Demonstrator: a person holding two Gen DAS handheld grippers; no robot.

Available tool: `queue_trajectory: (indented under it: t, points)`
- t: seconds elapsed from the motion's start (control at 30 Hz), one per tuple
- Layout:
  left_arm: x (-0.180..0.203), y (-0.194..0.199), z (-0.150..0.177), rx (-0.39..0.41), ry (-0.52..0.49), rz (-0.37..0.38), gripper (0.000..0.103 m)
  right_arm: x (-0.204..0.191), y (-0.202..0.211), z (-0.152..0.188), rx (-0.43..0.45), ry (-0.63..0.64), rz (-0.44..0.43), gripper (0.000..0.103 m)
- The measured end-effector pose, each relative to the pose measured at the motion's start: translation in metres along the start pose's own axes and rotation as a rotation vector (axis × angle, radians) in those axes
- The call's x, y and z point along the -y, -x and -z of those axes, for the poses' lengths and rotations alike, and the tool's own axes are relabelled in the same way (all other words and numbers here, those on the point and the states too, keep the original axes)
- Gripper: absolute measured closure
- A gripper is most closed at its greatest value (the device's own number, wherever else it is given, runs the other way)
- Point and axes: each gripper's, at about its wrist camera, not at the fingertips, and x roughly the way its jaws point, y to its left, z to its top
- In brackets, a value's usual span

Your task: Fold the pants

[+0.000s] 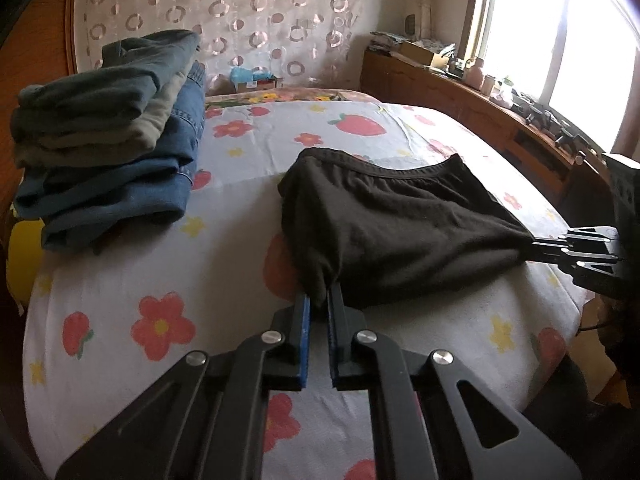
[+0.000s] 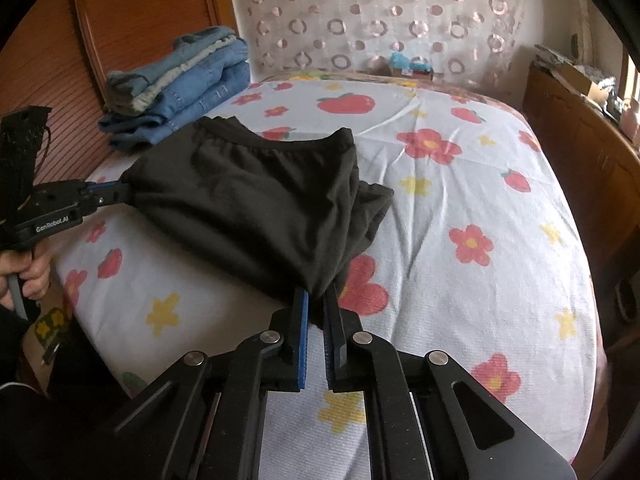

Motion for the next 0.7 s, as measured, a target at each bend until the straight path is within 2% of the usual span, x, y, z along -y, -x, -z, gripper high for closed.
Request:
queue_trajectory:
  t: [0.07, 0.2, 0.3, 0.37, 0.47, 0.7]
  points:
    - [0.002, 0.003, -0.001, -0.003, 0.001, 0.025, 0.093, 0.002, 0.000, 0.000, -0.003, -0.011, -0.014, 0.099]
    - [0.007, 0.009, -0.007, 0.001, -0.024, -0.027, 0.081, 0.003, 0.005, -0.002, 0.004, -0.033, -0.041, 0.097]
    - [0.008, 0.010, -0.013, 0.009, -0.032, -0.021, 0.078, -0.001, 0.010, -0.005, 0.013, -0.024, -0.039, 0.082]
    - [0.007, 0.009, -0.018, 0.013, -0.033, -0.017, 0.076, -0.003, 0.013, -0.009, 0.022, -0.021, -0.025, 0.060]
    - [0.005, 0.007, -0.028, 0.020, -0.030, -0.014, 0.074, -0.002, 0.015, -0.016, 0.041, -0.027, -0.031, 0.055]
    - [0.000, -0.015, -0.055, 0.009, -0.024, -0.019, 0.074, 0.013, 0.001, -0.036, 0.039, -0.071, -0.025, 0.055]
